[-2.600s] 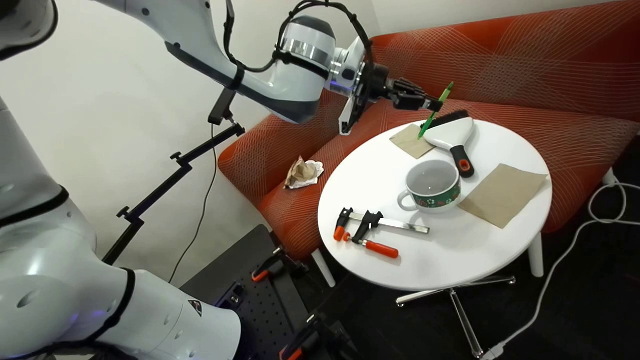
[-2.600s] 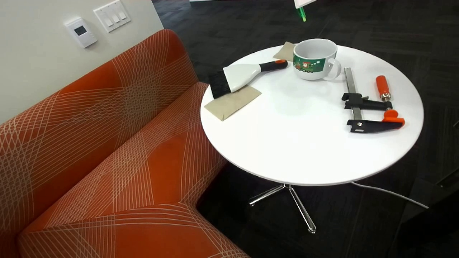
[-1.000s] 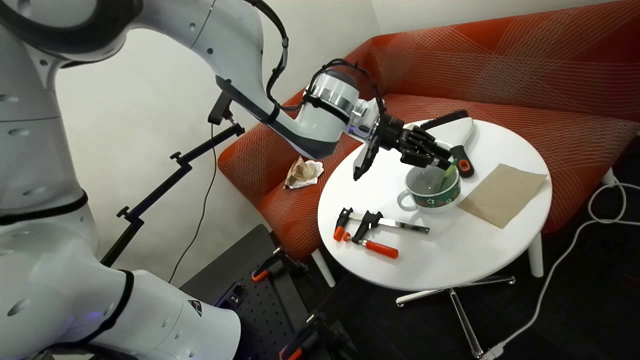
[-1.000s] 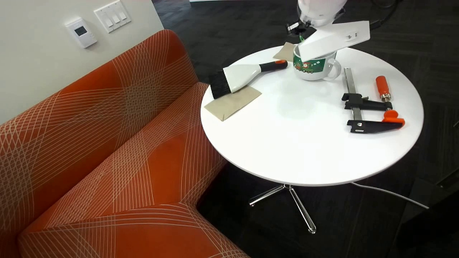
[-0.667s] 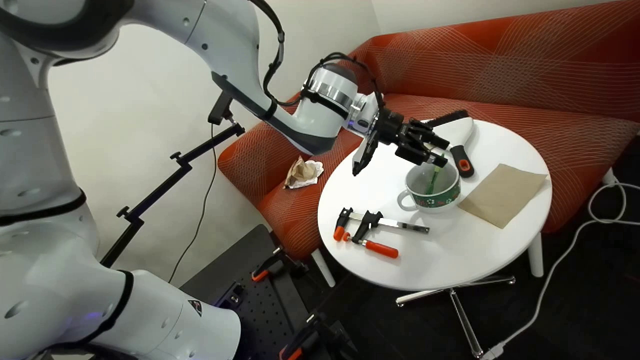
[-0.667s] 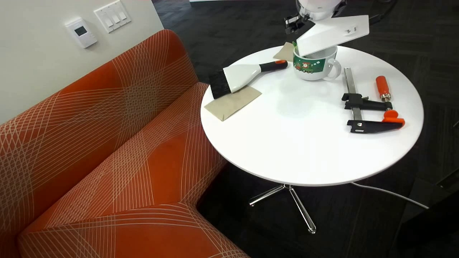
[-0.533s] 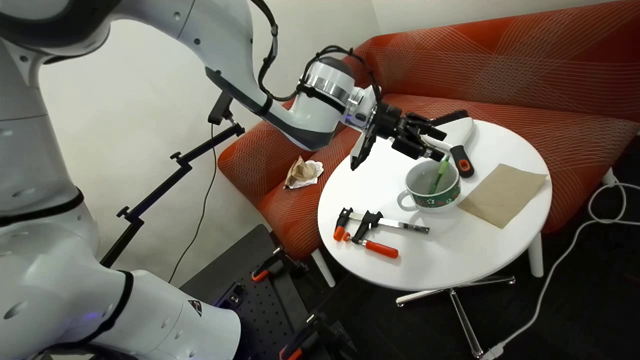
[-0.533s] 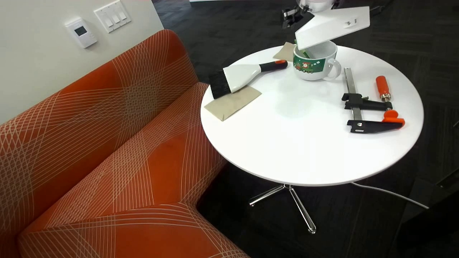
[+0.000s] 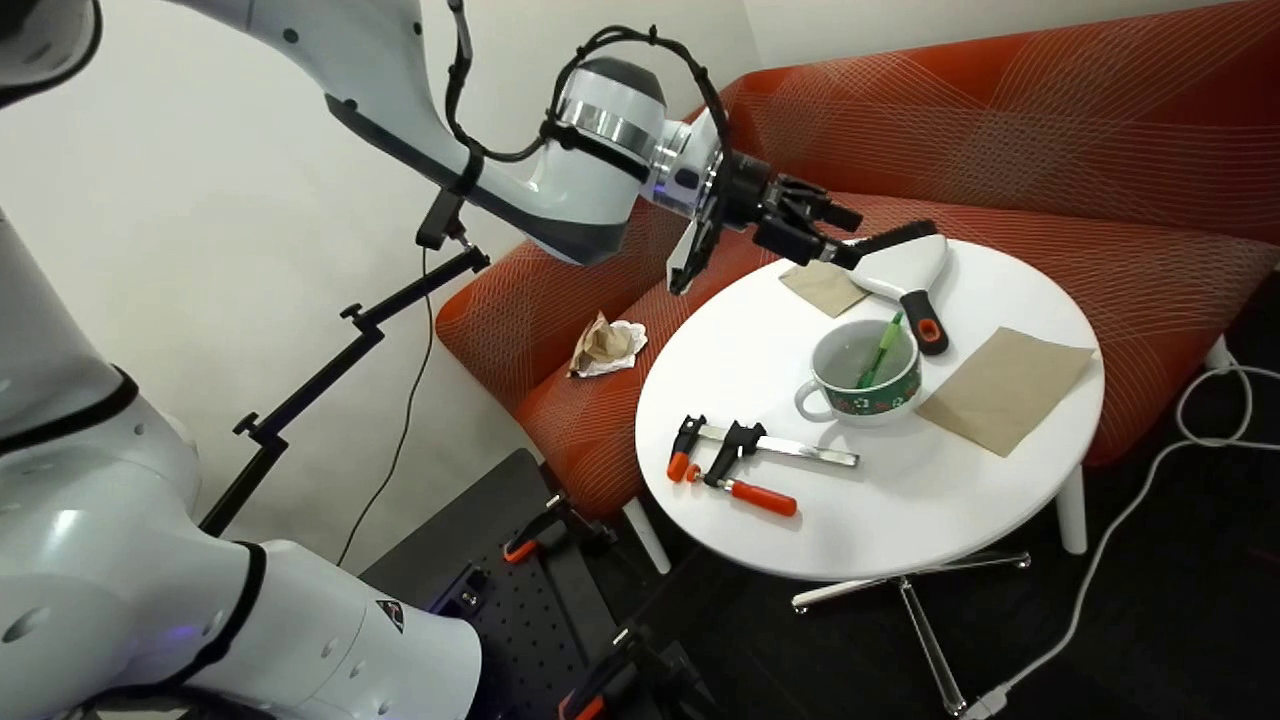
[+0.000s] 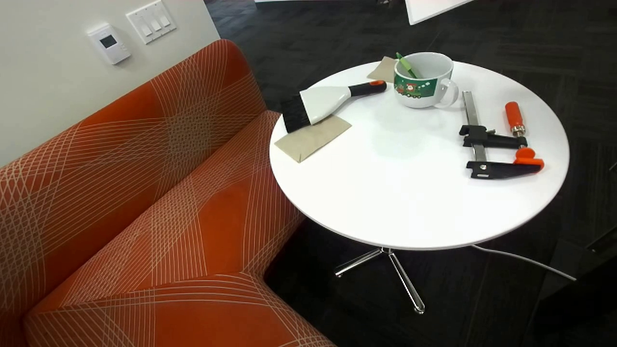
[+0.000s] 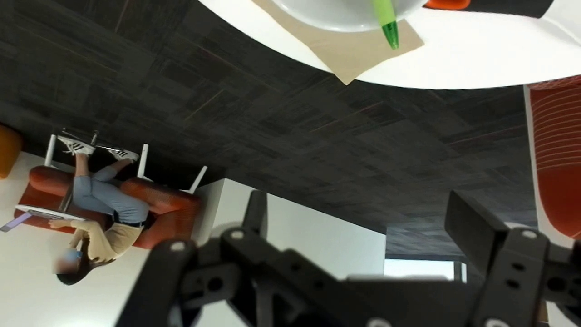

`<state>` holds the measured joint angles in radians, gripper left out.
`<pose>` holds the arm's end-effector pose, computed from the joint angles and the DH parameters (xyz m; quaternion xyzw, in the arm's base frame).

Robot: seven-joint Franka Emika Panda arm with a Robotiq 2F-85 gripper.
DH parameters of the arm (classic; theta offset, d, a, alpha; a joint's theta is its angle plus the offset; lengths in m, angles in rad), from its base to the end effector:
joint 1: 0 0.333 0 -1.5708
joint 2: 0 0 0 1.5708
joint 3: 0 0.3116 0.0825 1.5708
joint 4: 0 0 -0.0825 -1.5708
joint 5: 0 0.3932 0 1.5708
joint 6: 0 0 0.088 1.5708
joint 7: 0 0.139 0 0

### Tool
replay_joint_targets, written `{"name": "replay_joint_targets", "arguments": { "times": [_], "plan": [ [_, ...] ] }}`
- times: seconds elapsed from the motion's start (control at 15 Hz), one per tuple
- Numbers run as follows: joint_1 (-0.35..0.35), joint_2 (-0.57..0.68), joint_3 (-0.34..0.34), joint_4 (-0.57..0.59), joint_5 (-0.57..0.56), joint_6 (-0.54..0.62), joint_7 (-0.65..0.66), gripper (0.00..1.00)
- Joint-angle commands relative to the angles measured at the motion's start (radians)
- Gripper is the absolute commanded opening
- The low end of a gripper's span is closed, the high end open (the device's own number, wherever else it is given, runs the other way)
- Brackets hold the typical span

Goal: Put the pen in the cup

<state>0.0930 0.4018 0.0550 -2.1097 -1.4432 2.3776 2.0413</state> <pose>0.5860 0.0553 0.1854 0.8510 -0.3171 0.3489 0.2311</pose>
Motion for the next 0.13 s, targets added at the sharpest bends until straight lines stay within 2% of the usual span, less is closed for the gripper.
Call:
{"name": "replay_joint_targets", "arguments": {
  "times": [0.0,0.07],
  "plan": [
    [-0.005,0.000,0.006,0.001,0.001,-0.003,-0.002,1.00],
    [-0.005,0.004,0.006,0.001,0.001,-0.003,-0.002,1.00]
  ]
}}
